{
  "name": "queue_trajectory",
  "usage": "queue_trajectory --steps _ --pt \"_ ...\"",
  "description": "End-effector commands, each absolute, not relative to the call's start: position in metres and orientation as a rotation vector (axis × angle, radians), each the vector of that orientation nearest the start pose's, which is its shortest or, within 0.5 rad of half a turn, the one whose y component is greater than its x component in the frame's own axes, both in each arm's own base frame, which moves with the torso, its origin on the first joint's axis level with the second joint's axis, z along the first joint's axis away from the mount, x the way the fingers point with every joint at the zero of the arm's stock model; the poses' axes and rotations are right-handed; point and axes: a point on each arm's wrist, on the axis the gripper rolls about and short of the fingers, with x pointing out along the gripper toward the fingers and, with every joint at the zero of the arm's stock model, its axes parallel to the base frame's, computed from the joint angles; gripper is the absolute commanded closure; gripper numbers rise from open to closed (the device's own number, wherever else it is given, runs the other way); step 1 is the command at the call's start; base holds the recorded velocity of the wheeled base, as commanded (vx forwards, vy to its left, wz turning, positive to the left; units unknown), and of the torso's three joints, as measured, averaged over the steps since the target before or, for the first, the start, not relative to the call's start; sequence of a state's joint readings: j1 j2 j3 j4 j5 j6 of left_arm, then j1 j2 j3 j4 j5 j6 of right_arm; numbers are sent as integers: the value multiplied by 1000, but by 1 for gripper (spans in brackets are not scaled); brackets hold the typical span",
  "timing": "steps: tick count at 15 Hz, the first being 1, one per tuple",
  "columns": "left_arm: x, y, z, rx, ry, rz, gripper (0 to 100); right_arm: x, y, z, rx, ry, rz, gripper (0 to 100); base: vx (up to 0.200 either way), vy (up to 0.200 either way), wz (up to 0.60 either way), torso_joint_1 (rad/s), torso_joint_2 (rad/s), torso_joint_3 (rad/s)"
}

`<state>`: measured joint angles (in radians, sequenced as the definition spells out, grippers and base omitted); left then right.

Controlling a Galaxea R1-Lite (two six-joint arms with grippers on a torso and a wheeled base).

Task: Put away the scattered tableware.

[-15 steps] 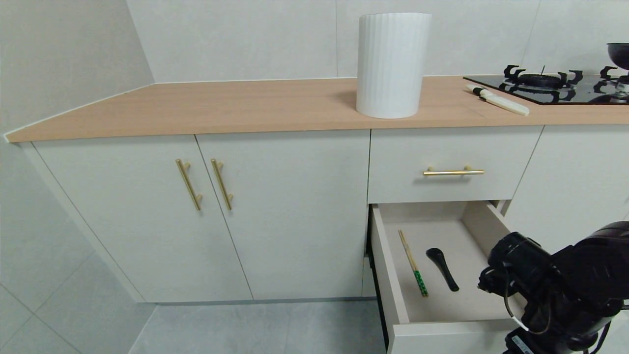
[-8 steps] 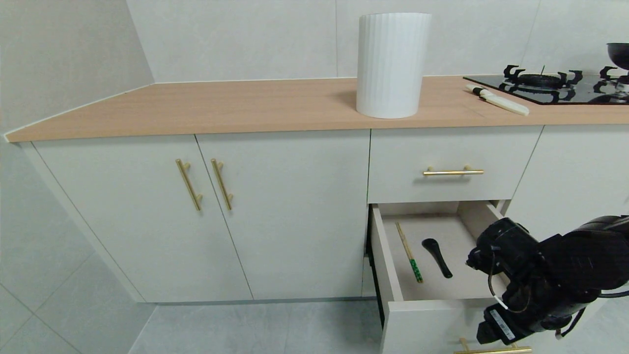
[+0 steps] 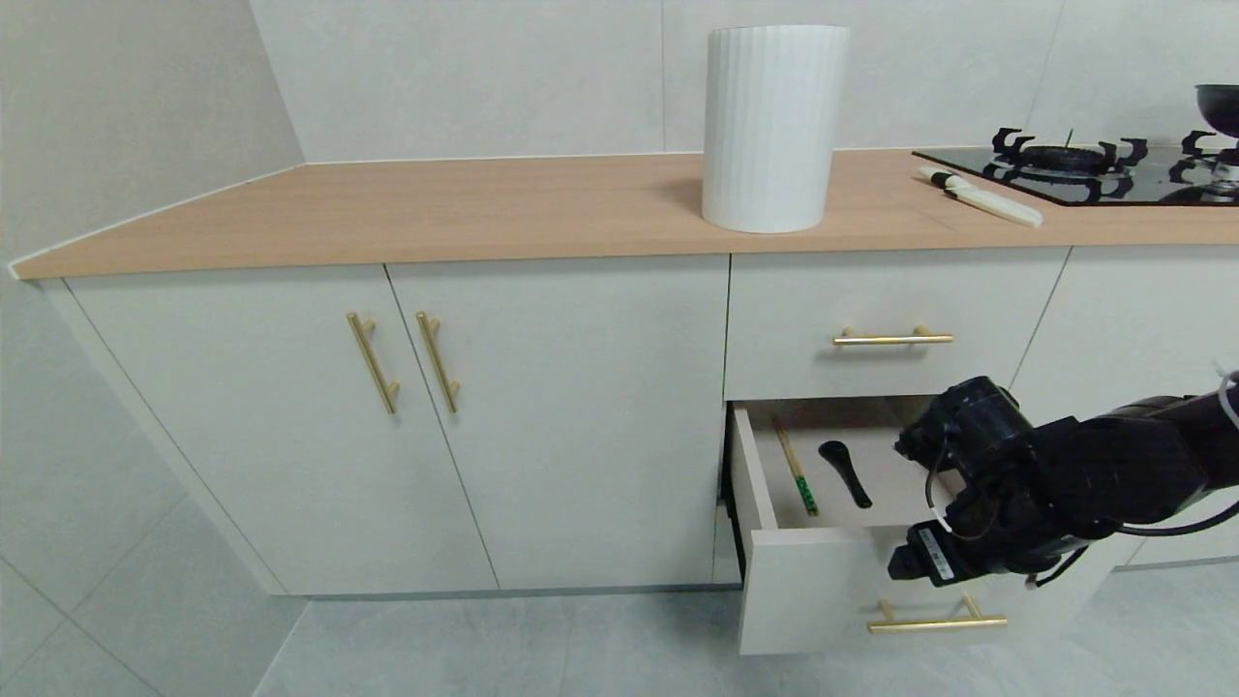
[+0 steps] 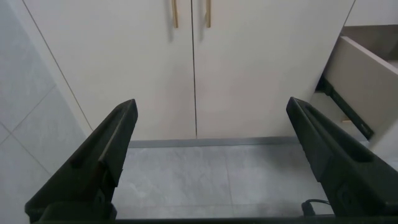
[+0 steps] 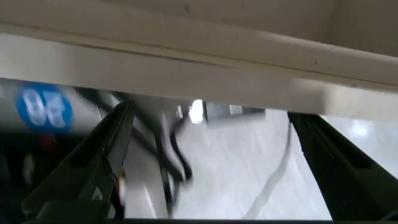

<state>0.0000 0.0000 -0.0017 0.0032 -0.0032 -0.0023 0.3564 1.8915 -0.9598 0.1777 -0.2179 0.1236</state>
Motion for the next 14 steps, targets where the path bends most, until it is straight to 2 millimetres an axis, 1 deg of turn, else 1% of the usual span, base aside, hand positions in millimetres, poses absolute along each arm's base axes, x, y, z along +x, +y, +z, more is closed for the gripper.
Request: queue_trajectory --steps 1,7,10,12,14 --pt "-23 0 76 -3 2 -3 0 294 102 85 -188 1081 41 0 0 0 0 0 0 0" --pt "-23 0 76 -3 2 -3 0 319 110 67 -56 969 -3 0 0 0 0 0 0 0" --pt "-23 0 76 -3 2 -3 0 331 108 62 -9 898 -28 0 0 0 0 0 0 0" --pt "-23 0 76 -3 2 -3 0 343 108 50 15 822 -75 0 0 0 0 0 0 0" --pt "-23 0 76 -3 2 -5 0 352 108 43 41 760 -93 0 0 0 0 0 0 0"
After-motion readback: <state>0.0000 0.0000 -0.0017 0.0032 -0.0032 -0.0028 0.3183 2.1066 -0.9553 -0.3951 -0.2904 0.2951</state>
